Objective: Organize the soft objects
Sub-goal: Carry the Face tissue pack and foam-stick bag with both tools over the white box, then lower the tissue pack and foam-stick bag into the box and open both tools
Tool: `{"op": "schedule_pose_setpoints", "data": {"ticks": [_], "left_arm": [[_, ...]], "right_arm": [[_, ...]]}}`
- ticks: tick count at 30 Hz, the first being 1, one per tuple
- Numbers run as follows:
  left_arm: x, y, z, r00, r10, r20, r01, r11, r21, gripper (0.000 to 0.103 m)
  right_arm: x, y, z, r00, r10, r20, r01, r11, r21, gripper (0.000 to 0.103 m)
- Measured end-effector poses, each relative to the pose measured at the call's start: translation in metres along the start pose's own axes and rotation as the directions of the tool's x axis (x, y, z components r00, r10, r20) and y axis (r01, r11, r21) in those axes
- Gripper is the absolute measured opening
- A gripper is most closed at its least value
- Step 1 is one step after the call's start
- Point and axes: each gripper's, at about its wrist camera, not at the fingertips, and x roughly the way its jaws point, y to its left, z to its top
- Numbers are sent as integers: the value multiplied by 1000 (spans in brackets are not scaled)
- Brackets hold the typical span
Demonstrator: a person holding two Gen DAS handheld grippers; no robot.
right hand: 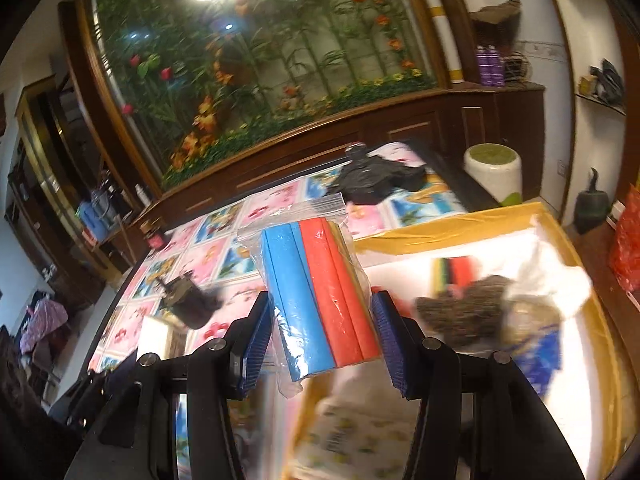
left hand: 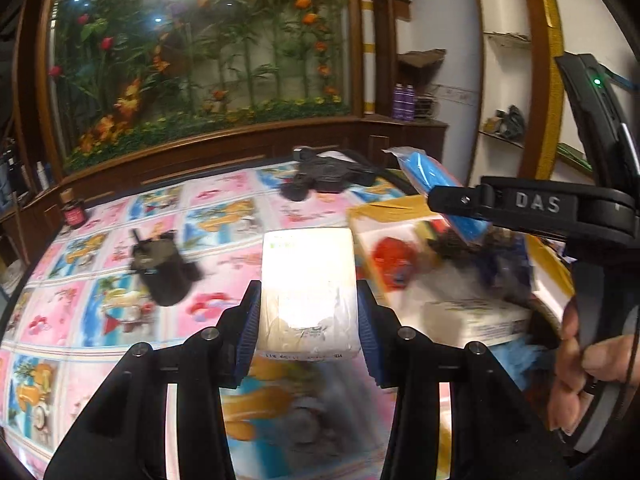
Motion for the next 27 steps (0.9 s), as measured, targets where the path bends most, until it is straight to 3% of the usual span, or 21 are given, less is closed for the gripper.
{"op": "schedule_pose_setpoints", "data": {"ticks": [6,10,17,27], "left_arm": [[5,-48,2,995,-94,-30,95,995,29,42],[9,-74,-1,992,-120,-47,122,991,58,42],[13,-102,-8,991,-119,-62,125,986,112,42],[10,-106,-15,994,-103,-46,109,985,134,42]], "right_arm": [[-25,-43,-10,997,-69,26,67,995,73,50],[-34,-51,-15,989,-147,26,144,987,75,50],[-28,-37,-14,980,-195,-50,198,978,63,51],[-8,-19,6,966,-247,-80,246,969,-24,53]]}}
